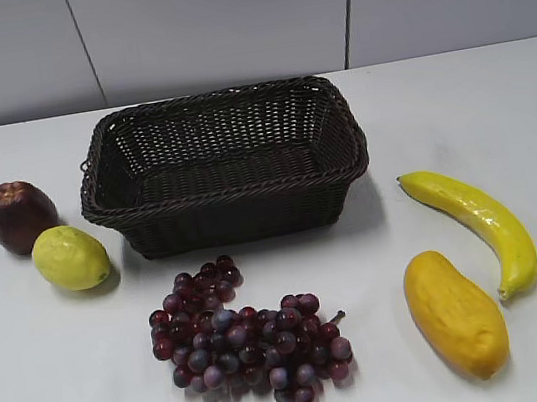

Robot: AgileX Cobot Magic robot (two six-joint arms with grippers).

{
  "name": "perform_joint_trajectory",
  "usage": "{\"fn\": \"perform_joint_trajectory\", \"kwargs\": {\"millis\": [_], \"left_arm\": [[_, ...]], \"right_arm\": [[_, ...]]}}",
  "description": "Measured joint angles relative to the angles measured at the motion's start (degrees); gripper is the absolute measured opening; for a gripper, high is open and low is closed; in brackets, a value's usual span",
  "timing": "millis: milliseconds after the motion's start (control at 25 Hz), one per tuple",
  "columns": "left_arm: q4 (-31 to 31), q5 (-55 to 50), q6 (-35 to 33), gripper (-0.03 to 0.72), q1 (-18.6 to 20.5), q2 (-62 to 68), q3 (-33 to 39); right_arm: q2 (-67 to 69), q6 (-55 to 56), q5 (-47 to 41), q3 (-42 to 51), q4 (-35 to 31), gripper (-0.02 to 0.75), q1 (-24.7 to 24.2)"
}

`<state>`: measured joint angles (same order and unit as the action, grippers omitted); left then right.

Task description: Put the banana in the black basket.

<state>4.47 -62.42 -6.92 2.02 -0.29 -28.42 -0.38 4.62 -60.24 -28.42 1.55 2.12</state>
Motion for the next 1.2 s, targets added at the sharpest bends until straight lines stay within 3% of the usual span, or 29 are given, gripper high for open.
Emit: {"fn": "perform_joint_trajectory", "kwargs": {"millis": [1000, 1200], "left_arm": [[0.0, 0.0, 0.0, 0.239, 0.0, 0.0, 0.0], [0.0, 0.0, 0.0, 0.239, 0.0, 0.0, 0.0]], "right_arm": [[0.14, -0.02, 0.39, -0.26, -0.19, 0.592, 0.0], [6.2, -0.02, 7.75, -1.45, -0.25, 0.592, 0.0]]}}
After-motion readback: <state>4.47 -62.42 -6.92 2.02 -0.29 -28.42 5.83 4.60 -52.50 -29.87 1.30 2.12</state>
